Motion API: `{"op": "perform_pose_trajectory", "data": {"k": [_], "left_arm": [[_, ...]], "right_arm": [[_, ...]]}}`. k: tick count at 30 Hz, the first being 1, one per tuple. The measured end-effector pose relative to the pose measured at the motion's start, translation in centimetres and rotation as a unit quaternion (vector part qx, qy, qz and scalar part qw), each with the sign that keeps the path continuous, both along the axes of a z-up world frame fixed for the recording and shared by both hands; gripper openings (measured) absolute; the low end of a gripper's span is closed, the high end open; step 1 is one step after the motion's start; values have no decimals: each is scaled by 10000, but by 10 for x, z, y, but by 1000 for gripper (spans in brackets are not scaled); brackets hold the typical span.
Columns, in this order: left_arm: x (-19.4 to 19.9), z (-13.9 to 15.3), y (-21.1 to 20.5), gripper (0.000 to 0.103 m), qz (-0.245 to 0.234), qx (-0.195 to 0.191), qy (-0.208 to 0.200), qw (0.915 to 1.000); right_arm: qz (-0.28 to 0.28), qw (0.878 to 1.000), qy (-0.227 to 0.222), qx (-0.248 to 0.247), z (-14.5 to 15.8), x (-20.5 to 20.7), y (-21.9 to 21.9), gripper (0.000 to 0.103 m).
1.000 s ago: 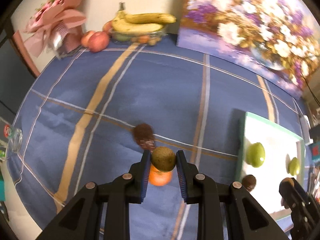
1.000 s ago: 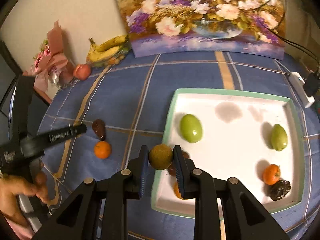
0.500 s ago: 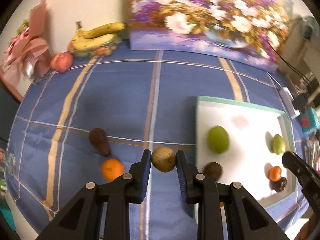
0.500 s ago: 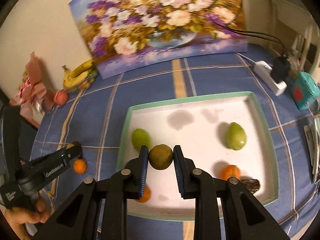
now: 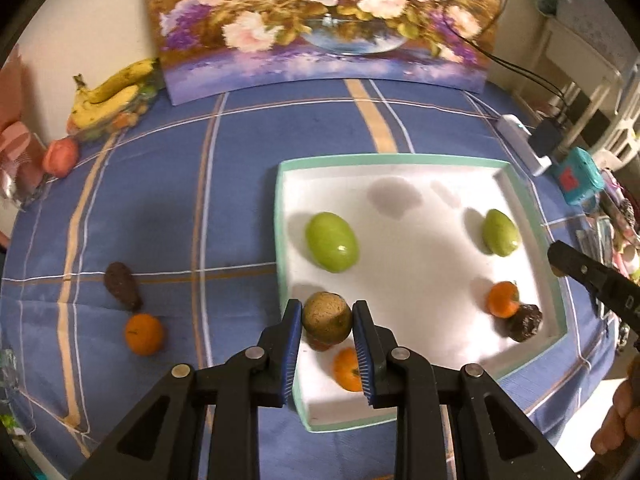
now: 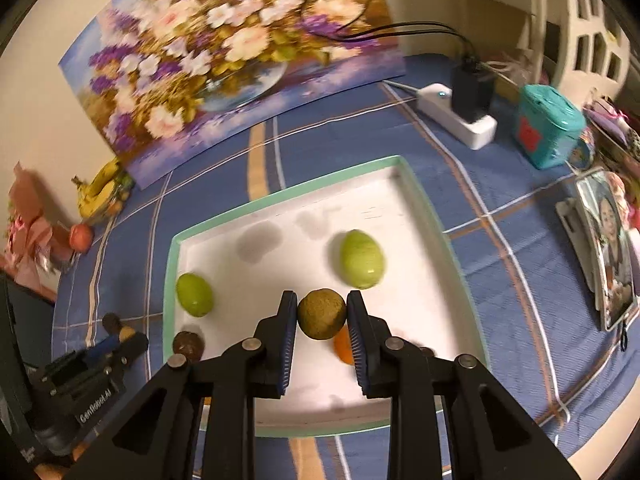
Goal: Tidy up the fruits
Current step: 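Carry both small round fruits over the white tray with both tools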
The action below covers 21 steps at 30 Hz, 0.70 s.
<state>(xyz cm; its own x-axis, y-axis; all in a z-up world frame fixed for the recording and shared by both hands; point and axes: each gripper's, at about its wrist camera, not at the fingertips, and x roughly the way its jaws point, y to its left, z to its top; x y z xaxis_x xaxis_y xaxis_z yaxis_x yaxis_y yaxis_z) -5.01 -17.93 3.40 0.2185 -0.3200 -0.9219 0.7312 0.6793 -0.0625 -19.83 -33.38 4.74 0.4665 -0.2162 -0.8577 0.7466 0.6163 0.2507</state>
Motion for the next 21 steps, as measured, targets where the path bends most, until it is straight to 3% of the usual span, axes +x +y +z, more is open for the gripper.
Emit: {"op": "perform_pose_trajectory", "data": {"k": [7, 21], "left_arm": [[-10, -2, -9, 27, -188, 57, -114, 9997], [-28, -34, -28, 27, -562, 519, -313, 9966]], "right_arm": [[-81, 10000, -34, 3, 0, -7, -8, 26], [-297, 9989, 255, 249, -30, -5, -17, 26]]}}
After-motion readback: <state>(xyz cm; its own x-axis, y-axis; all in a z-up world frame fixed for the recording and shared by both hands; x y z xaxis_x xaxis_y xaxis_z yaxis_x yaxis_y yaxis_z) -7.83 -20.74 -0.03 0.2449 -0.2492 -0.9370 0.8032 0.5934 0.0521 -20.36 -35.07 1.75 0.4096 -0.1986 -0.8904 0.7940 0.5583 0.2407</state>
